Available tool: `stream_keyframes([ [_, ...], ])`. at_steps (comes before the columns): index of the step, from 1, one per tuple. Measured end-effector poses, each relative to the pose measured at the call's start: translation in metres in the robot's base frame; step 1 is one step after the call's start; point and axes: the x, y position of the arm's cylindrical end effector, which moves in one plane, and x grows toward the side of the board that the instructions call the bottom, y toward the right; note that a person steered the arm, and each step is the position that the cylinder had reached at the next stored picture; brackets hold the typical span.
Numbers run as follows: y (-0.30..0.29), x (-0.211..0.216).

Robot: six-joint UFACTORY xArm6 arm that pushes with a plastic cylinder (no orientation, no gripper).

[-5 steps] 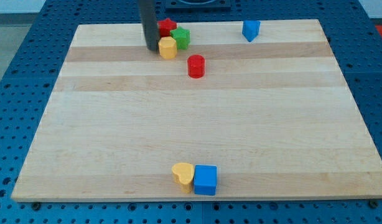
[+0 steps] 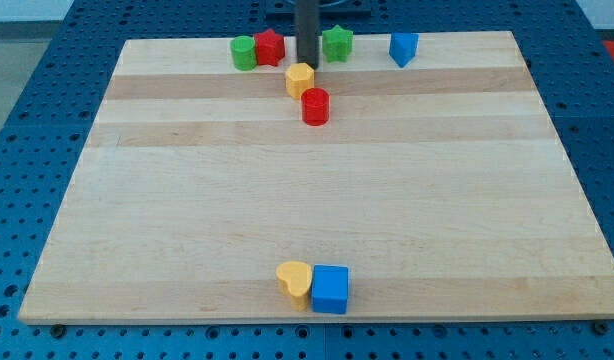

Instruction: Move green star into blue triangle

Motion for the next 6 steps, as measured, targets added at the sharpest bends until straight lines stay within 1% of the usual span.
stream_keyframes([
  [1, -0.016, -0.008],
  [3, -0.010, -0.031],
  [4, 0.007, -0.031],
  [5, 0.025, -0.042],
  [6, 0.028, -0.062],
])
